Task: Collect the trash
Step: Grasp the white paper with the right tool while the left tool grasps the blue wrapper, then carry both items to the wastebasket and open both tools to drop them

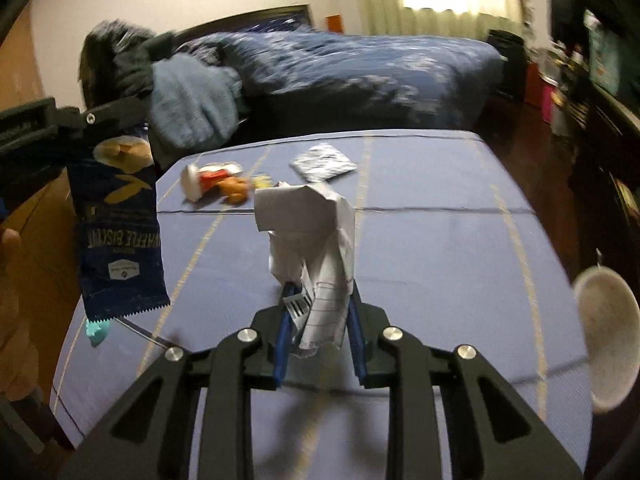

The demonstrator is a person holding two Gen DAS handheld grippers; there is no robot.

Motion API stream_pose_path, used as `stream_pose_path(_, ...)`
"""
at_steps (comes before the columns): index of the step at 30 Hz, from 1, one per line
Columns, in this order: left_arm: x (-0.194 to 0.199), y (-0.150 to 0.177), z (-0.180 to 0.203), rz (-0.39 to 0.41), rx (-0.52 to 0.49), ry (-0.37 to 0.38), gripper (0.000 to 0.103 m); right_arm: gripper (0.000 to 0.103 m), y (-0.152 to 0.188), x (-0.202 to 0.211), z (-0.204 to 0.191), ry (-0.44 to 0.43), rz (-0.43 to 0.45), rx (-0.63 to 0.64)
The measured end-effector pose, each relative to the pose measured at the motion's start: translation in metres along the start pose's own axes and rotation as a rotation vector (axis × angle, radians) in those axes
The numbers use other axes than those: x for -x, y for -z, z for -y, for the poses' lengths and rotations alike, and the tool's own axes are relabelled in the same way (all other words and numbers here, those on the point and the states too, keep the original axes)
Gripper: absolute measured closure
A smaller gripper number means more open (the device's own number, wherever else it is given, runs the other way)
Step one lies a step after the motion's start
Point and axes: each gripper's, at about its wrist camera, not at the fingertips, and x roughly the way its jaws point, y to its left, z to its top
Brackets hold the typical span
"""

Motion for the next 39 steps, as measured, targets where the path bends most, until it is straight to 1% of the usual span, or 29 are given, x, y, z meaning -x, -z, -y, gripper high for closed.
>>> stream_pose_path(6,-0.015,0.008,0.061,-0.035,-0.092,0.066,0.099,0.077,0.021,0.037,0.057,0.054,0.044,-0.111)
stream_pose_path(14,-0.036,0.024,0.148,-0.078,-0.219,0.158,0.099,0.076,0.047,0.081,0.123,0.136,0.103,-0.221)
stream_pose_path(19,-0.047,0.033,0.201,-0.096,-0.294,0.228,0.099,0.076,0.062,0.107,0.169,0.198,0.14,-0.3)
stream_pose_path(22,-0.056,0.04,0.233,-0.113,-0.338,0.268,0.099,0.076,0.072,0.12,0.2,0.253,0.161,-0.358)
stream_pose_path(28,-0.076,0.049,0.288,-0.148,-0.404,0.347,0.099,0.076,0.088,0.135,0.244,0.324,0.186,-0.435)
stream_pose_path(30,-0.083,0.05,0.301,-0.16,-0.41,0.371,0.099,0.076,0.092,0.137,0.257,0.348,0.189,-0.454)
stream_pose_path(34,-0.103,0.057,0.332,-0.203,-0.428,0.403,0.099,0.076,0.1,0.137,0.279,0.378,0.183,-0.487)
stream_pose_path(39,-0.124,0.069,0.358,-0.241,-0.444,0.414,0.099,0.076,0.104,0.13,0.298,0.406,0.173,-0.505)
